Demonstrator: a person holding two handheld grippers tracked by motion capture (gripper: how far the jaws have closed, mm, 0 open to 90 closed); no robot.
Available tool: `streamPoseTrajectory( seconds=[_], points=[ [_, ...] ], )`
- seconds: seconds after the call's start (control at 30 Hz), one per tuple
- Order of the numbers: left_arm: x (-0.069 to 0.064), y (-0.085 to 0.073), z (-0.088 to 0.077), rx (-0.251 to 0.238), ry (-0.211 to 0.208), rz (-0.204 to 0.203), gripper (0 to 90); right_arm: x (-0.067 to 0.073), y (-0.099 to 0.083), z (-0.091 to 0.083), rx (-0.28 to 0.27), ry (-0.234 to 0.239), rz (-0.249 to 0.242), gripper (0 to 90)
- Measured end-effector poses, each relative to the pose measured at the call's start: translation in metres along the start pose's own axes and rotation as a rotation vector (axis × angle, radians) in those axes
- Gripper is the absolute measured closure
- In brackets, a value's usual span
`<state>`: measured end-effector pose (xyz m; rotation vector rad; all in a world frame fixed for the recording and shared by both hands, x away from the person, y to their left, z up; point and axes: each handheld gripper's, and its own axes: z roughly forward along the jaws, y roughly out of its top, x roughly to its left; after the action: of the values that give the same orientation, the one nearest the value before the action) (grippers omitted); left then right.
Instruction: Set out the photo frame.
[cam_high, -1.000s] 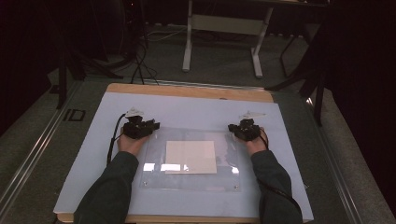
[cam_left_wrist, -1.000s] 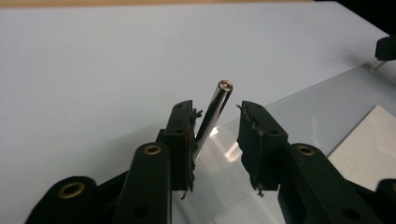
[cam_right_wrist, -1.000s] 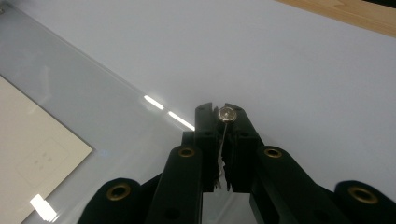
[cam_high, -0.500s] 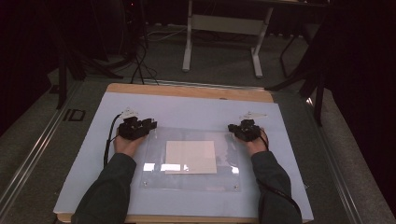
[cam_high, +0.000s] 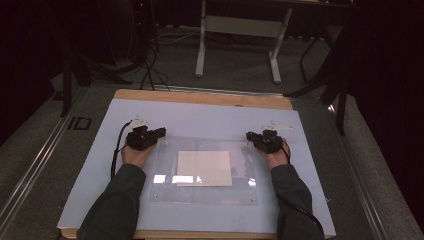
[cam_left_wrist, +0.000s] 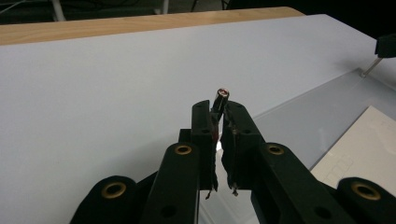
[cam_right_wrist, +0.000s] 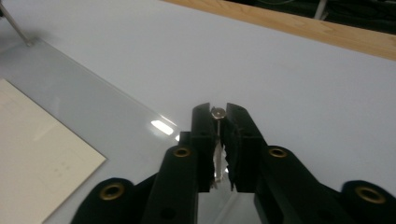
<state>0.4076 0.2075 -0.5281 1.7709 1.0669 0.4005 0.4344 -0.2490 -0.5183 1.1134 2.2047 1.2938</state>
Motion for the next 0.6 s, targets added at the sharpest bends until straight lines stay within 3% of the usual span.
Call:
streamPoseTrajectory(
  seconds=[0.33,0.53,0.6],
  points=[
    [0.0011,-0.0006,0.0056,-0.019,-0.003,-0.008,81.1,-0.0004,0.001,0.0009,-0.004,-0.002,-0.021,85.0],
    [-0.0003,0.0005,0.0034,-0.009,0.004,0.015,81.6,-0.0024,0.0032,0.0043,-0.004,0.004,-0.013,84.9],
    [0.0005,0.0002,0.0046,-0.029,-0.004,0.004,76.3,-0.0024,0.0028,0.0043,-0.006,0.003,-0.012,84.9]
  ],
)
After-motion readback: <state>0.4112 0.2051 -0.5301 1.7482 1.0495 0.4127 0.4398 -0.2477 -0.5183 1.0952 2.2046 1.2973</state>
